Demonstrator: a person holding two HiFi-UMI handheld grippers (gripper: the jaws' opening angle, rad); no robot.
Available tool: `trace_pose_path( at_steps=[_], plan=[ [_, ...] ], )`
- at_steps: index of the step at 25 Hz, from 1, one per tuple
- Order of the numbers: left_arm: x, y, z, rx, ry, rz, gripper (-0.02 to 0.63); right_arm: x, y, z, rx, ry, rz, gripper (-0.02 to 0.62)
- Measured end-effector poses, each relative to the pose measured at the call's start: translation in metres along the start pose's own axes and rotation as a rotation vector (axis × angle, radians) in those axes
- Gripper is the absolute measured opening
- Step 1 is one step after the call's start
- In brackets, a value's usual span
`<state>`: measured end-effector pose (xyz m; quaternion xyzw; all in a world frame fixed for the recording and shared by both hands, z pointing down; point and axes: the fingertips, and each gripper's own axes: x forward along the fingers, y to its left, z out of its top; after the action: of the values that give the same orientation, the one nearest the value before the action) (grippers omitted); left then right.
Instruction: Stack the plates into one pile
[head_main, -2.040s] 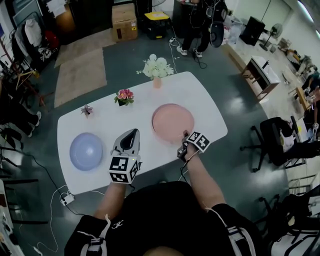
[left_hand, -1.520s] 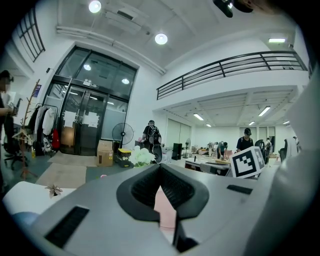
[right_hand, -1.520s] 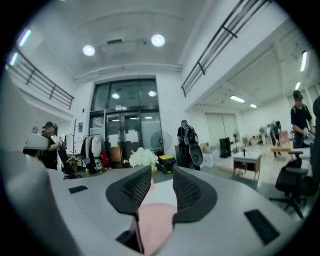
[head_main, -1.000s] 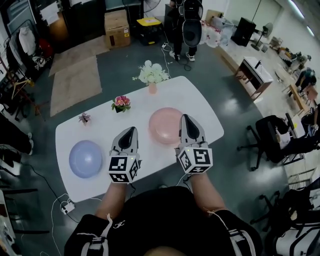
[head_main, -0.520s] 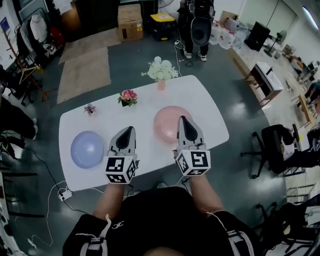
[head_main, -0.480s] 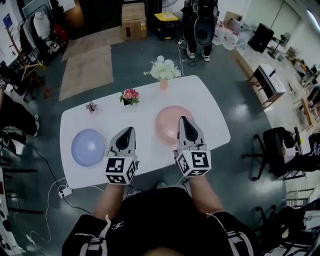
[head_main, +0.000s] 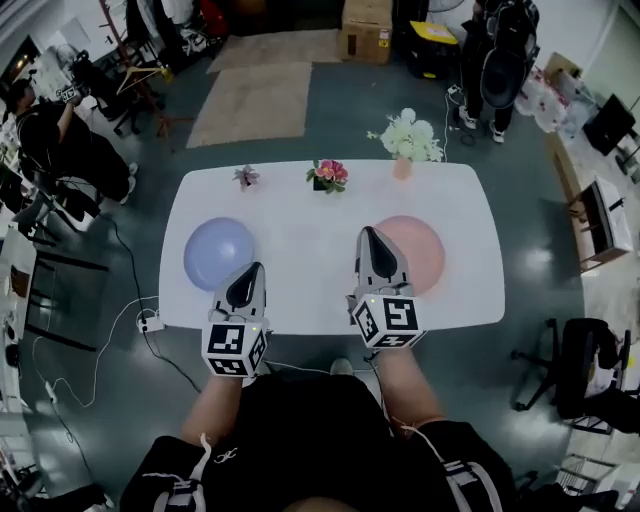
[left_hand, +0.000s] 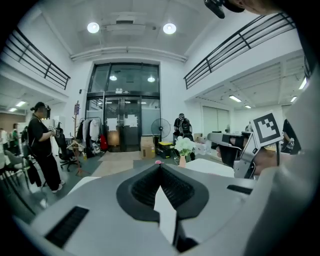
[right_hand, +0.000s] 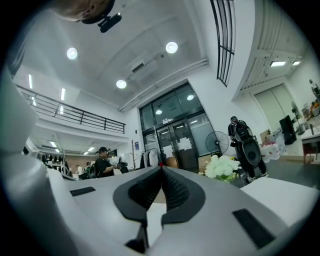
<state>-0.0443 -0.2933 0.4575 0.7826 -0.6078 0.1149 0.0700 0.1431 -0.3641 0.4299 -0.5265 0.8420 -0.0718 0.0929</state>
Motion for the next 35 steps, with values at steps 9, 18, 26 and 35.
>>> trace_pose_path(
  at_steps=[9,18,26,35],
  plan=[
    [-0.040,0.135,-0.002,-0.032,-0.070,0.027,0.014,0.045,0.148,-0.045,-0.008,0.052,0.078,0.015],
    [-0.111,0.337,-0.034,-0.059,-0.096,-0.086,0.013,0.089,0.335,-0.090,0.001,0.033,-0.099,0.015],
    [-0.145,0.389,-0.027,-0.095,-0.134,-0.095,0.013,0.091,0.384,-0.106,-0.013,0.069,-0.162,0.015],
    [-0.166,0.387,-0.033,-0.115,-0.127,-0.071,0.013,0.094,0.359,-0.168,0.089,0.262,-0.225,0.106]
  ],
)
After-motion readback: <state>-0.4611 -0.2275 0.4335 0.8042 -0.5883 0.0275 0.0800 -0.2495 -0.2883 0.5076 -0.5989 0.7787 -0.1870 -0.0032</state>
